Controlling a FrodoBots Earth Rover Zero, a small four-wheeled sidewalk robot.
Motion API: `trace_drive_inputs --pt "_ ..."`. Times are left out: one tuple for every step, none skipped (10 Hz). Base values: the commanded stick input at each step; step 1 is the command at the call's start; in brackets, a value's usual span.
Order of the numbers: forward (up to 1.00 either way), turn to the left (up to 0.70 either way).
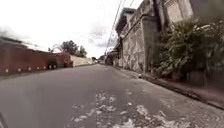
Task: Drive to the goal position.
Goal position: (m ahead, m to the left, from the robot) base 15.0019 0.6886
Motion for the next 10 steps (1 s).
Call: trace_drive_inputs --pt "0.70 0.00" --pt "0.70 0.00" --pt "0.70 0.00" --pt "0.70 0.00" --pt "0.70 0.00" --pt "0.70 0.00" --pt "0.70 0.00" --pt "0.70 0.00" --pt "0.70 0.00" --pt "0.70 0.00"
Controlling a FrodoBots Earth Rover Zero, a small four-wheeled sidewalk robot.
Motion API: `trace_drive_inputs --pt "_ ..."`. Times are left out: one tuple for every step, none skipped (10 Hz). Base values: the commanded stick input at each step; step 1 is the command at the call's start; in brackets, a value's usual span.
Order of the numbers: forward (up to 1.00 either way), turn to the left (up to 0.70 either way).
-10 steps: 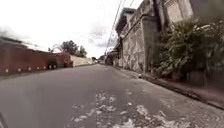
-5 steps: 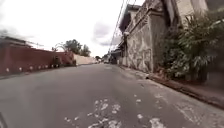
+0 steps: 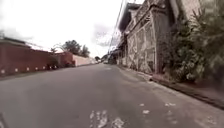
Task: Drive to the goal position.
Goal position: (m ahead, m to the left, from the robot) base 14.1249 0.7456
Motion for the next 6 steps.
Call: trace_drive_inputs --pt "0.70 0.00" --pt "0.70 0.00" --pt "0.70 0.00" --pt "0.70 0.00" --pt "0.70 0.00" --pt "0.70 0.00"
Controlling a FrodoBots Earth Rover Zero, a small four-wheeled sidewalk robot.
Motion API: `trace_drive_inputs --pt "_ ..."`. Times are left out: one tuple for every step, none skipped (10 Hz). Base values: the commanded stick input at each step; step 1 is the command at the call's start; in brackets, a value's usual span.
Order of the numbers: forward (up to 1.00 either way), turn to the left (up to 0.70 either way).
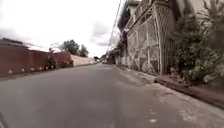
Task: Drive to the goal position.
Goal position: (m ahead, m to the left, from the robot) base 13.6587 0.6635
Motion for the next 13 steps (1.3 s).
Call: trace_drive_inputs --pt "0.70 0.00" --pt "0.70 0.00" --pt "0.70 0.00" --pt "0.70 0.02" --pt "0.70 0.17" --pt "0.70 0.35" --pt "0.70 0.34" --pt "0.70 0.00" --pt "0.70 0.00" --pt "0.70 0.00" --pt "0.70 0.00" --pt "0.70 0.00" --pt "0.70 0.00"
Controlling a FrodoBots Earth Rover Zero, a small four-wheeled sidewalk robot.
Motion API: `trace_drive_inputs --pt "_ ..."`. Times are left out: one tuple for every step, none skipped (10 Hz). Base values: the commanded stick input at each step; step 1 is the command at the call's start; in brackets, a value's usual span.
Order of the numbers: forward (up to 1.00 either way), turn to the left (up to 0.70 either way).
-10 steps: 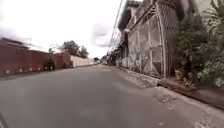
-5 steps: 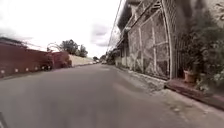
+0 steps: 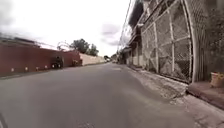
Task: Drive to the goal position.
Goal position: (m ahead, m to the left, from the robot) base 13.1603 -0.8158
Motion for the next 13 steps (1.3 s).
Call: trace_drive_inputs --pt "0.70 0.00" --pt "0.70 0.00" --pt "0.70 0.00" --pt "0.70 0.00" --pt "0.70 0.00" --pt "0.70 0.00" --pt "0.70 0.00" --pt "0.70 0.00" --pt "0.70 0.00" --pt "0.70 0.00" --pt "0.70 0.00" --pt "0.70 0.00" --pt "0.70 0.00"
